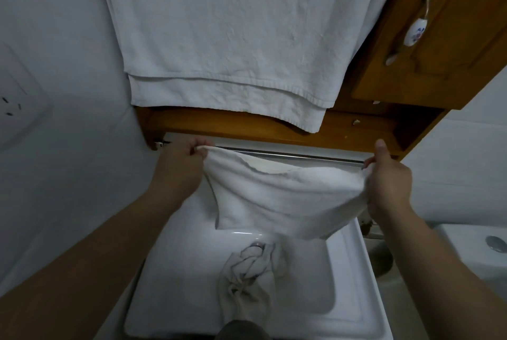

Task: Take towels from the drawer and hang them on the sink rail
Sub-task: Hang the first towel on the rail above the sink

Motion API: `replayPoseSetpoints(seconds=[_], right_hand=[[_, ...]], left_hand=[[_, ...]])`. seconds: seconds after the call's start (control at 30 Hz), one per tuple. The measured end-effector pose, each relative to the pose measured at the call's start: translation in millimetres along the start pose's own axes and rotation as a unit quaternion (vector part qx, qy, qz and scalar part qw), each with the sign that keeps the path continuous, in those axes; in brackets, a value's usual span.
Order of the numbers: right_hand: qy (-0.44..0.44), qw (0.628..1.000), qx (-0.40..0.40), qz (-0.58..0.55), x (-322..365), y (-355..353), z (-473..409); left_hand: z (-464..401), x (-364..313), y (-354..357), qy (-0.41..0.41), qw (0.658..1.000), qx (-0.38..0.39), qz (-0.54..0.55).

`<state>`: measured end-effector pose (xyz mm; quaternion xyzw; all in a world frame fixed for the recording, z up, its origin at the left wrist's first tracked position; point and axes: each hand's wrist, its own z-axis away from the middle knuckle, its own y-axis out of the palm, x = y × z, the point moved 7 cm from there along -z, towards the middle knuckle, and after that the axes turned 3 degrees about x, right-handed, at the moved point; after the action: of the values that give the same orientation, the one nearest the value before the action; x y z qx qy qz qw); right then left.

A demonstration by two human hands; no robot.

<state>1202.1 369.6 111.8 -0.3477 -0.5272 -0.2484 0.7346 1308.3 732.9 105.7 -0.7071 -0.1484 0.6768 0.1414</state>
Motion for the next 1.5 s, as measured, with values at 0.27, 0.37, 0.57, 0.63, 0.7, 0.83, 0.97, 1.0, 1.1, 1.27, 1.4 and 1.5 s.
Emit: replayPoseSetpoints(seconds=[0.27, 0.37, 0.57, 0.63, 0.7, 0.83, 0.97, 1.0, 1.1, 1.27, 1.4, 1.5], right_hand=[[-0.066, 0.986, 0.128, 0.081, -2, 14, 6], [-0.064, 0.971, 0.217, 0.080, -6, 21, 7], [-0.010, 0.914, 0.399, 0.078, -19, 30, 9], [-0.006, 0.909, 0.413, 0.057, -18, 32, 10], [-0.011, 0.913, 0.407, 0.025, -14, 32, 8], [-0.036, 0.920, 0.389, 0.028, -13, 34, 4], [-0.025, 0.922, 0.385, 0.042, -17, 38, 4], [-0.016, 0.919, 0.391, 0.047, -18, 39, 3], [-0.001, 0.901, 0.429, 0.074, -21, 41, 5], [-0.102, 0.849, 0.423, 0.301, -16, 51, 16], [-0.159, 0.856, 0.346, 0.349, -6, 50, 10], [-0.095, 0.910, 0.327, 0.237, -5, 42, 1]], left_hand=[[-13, 11, -8, 0.000, 1.000, -0.013, 0.001], [-19, 13, -13, -0.008, 1.000, -0.024, 0.008], [-26, 15, -21, -0.019, 0.999, -0.035, 0.018], [-28, 14, -24, -0.022, 0.998, -0.047, 0.032], [-30, 14, -31, -0.030, 0.997, -0.061, 0.038], [-37, 11, -39, -0.025, 0.997, -0.074, 0.028], [-39, 6, -43, -0.016, 0.996, -0.089, 0.014], [-40, 8, -45, -0.017, 0.996, -0.089, 0.017], [-45, 11, -52, -0.024, 0.996, -0.089, 0.019], [-46, 0, -50, -0.006, 0.996, -0.089, 0.003], [-43, -7, -53, 0.008, 0.994, -0.103, -0.023], [-42, -5, -52, -0.011, 0.996, -0.088, -0.028]])
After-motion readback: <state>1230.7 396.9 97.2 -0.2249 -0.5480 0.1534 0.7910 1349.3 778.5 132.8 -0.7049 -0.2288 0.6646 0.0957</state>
